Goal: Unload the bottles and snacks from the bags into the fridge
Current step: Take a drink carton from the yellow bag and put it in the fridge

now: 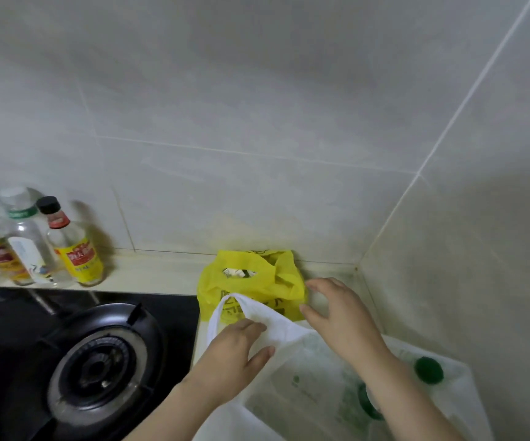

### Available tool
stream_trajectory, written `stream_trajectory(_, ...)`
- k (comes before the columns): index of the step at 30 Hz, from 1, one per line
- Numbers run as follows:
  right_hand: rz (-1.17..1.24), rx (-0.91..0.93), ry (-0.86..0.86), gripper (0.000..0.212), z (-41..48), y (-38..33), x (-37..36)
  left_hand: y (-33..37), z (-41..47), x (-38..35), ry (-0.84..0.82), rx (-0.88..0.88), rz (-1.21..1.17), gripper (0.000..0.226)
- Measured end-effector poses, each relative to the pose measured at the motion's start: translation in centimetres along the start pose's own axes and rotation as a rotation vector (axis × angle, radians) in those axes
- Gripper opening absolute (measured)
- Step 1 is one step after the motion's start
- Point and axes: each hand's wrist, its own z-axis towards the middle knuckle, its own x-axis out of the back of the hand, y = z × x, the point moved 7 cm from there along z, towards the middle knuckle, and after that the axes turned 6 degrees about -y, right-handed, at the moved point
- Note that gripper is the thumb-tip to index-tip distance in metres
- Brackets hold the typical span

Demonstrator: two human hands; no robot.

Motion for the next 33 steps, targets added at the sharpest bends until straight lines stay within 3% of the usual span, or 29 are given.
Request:
stream_trajectory(10,-0.033,-0.022,-0.109,0.039,7.2,1.6,-4.1,-3.3,0.6,-2.7,-0.121,0.066,-0.141,0.039)
stream_trajectory(14,-0.031,-0.040,-0.144,0.040,8.7,2.7,-5.0,-4.0,1.6,1.3,-0.007,0.081,-0.325,0.005)
stream_trajectory(20,-0.041,-0.043,-0.167,0.040,9.7,4.0,-5.4,-2.3,3.8,7.4,0.224,0.073,-0.438,0.010)
stream_trajectory(24,-0.051,-0.069,-0.179,0.043,10.4,4.8,-5.8,-2.4,7.0,7.5,0.245,0.128,-0.296,0.007)
stream_trajectory(33,-0.064,-0.101,-0.191,0.038,10.8,5.8,-7.3,-3.9,12.5,4.0,0.203,0.281,0.093,0.033)
